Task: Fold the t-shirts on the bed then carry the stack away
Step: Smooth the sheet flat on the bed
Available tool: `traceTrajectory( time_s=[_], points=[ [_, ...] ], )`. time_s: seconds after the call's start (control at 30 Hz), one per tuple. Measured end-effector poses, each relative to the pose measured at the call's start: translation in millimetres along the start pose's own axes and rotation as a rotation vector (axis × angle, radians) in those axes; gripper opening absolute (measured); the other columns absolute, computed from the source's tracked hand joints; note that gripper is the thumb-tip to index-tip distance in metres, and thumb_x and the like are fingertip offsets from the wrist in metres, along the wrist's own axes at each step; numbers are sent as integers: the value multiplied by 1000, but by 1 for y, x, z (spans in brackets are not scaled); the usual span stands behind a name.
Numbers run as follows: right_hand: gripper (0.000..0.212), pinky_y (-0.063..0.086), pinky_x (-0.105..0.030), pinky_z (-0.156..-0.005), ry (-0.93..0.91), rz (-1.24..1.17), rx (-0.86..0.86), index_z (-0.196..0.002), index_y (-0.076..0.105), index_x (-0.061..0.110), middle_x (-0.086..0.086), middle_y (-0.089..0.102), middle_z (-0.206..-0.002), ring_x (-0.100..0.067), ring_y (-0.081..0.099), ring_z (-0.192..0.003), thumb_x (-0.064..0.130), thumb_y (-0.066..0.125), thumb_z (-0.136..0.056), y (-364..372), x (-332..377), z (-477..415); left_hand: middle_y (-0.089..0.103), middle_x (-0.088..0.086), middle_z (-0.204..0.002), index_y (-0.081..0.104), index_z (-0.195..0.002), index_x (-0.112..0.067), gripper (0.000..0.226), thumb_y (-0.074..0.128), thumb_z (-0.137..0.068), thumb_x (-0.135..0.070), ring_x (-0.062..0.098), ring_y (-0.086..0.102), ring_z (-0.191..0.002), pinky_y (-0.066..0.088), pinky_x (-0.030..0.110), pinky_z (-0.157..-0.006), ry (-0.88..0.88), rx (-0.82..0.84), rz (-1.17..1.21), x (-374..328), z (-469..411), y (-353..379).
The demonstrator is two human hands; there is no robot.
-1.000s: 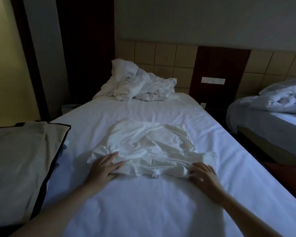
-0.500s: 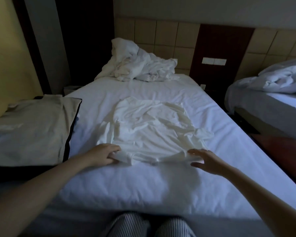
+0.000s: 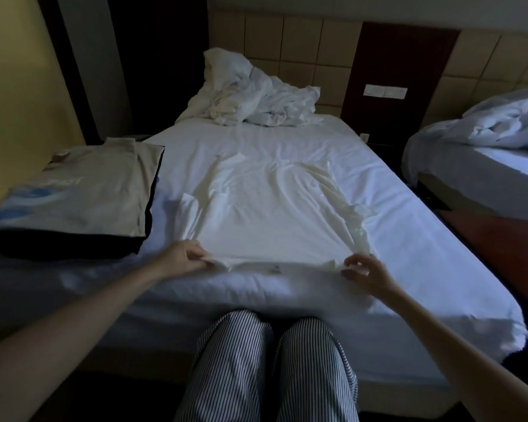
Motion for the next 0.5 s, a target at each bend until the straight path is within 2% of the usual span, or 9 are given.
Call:
traceTrajectory(
  time_s=[0.03,0.07,0.13,0.2,0.23,0.3,0.4,0.43,0.5],
  points=[
    [16,24,-28,-79,-9,61,-3,-75,66,36,8,66,-79,-26,58,-93,26,78,-69,8,-5,10,58,-8,-71,53,-86,-75,31,64,-71,-51,0,57,-68,43,16,-65,-12,27,-70,3,7,7],
    [20,19,-25,-74,-34,105,-8,-83,63,33,2,66,-79,-28,59,-93,34,74,-67,12,-7,18,52,-8,-66,51,-94,-73,30,53,-66,-63,4,56,-70,42,20,-65,-39,33,-153,4,12,11],
    [38,15,-25,-70,-81,174,10,-92,56,33,0,64,-77,-29,58,-90,52,64,-60,16,-5,26,51,-15,-72,68,-100,-50,52,44,-59,-72,7,57,-79,42,22,-71,-99,24,-231,3,16,12],
    [50,16,-24,-75,-113,269,49,-77,65,26,1,62,-80,-23,54,-93,68,49,-54,19,1,28,58,-17,-87,71,-106,-35,68,47,-57,-75,5,58,-90,46,23,-83,-106,63,-276,-2,16,12],
    [59,16,-23,-78,-160,312,64,-80,67,23,3,63,-84,-20,51,-96,71,44,-54,21,7,28,60,-16,-91,71,-107,-32,69,49,-57,-75,4,59,-93,46,24,-87,-98,99,-260,-4,17,12],
    [60,15,-24,-79,-257,350,76,-85,66,22,7,63,-88,-13,47,-97,72,43,-62,29,26,27,62,-16,-92,71,-97,-31,55,56,-59,-68,-5,59,-90,46,21,-87,-109,114,-97,-8,18,7],
    [44,19,-27,-79,-386,374,116,-94,63,29,8,65,-96,-20,57,-96,64,47,-74,57,68,22,65,-8,-93,66,-88,-33,29,65,-66,-51,-10,58,-85,45,17,-80,-158,-76,85,-8,17,-11],
    [43,21,-29,-81,-429,378,118,-98,63,29,7,65,-98,-21,60,-95,63,47,-76,68,85,18,66,-1,-97,68,-91,-25,24,67,-73,-41,-6,59,-89,45,20,-82,-185,-159,106,-5,15,-17],
    [48,29,-35,-85,-491,382,172,-108,62,27,5,65,-106,-23,60,-100,61,45,-78,97,119,12,66,12,-108,68,-102,-7,19,65,-84,-13,17,61,-104,43,27,-87,-249,-319,61,3,8,-32]
  ],
)
Point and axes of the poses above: each hand's wrist, its own z-axis away from the middle knuckle, its own y-axis out of the palm, x = y × z, the point moved 6 cm from there along -z, towards the middle knuckle
